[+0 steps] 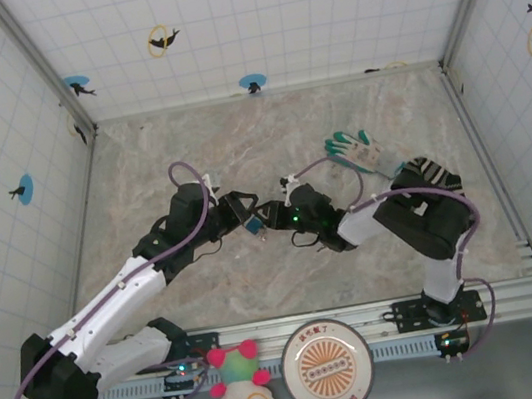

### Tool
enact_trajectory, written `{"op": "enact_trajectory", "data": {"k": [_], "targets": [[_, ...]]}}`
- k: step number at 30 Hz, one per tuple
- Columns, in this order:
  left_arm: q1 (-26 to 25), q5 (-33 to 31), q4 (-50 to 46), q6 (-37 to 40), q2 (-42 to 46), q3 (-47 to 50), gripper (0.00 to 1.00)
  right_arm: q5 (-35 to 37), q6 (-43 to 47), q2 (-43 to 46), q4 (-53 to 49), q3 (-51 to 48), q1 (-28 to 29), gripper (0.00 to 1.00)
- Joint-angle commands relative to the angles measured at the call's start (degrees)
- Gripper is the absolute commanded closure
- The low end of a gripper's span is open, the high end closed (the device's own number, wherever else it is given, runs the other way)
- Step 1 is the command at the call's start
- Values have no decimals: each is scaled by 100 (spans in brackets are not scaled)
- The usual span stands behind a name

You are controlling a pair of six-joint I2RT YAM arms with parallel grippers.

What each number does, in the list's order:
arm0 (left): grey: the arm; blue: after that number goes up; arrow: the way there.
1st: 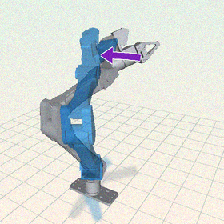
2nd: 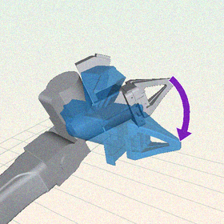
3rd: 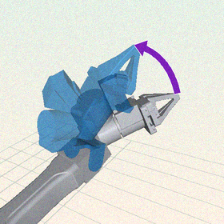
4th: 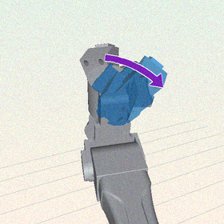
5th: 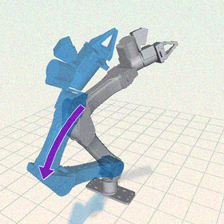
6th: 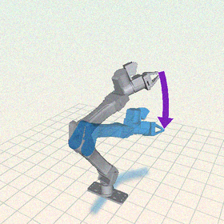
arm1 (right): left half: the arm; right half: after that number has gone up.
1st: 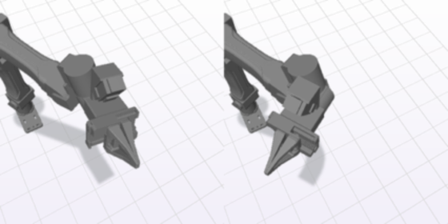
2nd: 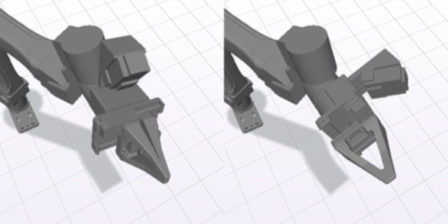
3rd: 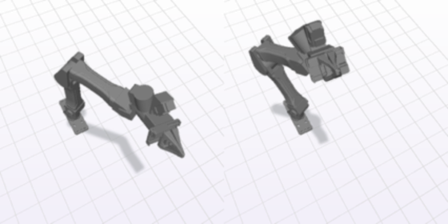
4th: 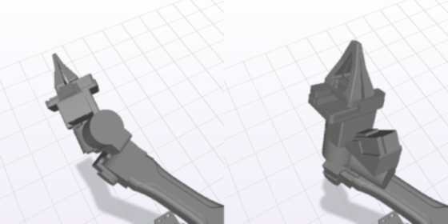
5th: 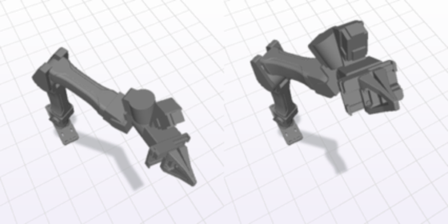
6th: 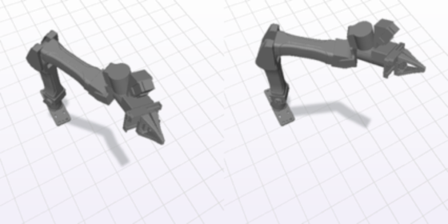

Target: Unlock with the key

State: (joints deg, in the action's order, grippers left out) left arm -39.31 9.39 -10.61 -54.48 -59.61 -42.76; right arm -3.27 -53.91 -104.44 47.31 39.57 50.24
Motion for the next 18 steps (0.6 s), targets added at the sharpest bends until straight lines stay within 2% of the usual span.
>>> {"op": "enact_trajectory", "data": {"k": [1,7,12,18], "targets": [[28,-23,147,-65,29,57,45,220,287,394,-383,-290,-71,60],[26,-33,156,-64,11,56,45,434,523,1018,-814,-536,-75,61],[27,-34,170,-84,28,112,45,666,675,1685,-2173,-442,-63,61],[24,6,235,-87,20,193,44,1314,891,2684,-3153,-633,67,61]]}}
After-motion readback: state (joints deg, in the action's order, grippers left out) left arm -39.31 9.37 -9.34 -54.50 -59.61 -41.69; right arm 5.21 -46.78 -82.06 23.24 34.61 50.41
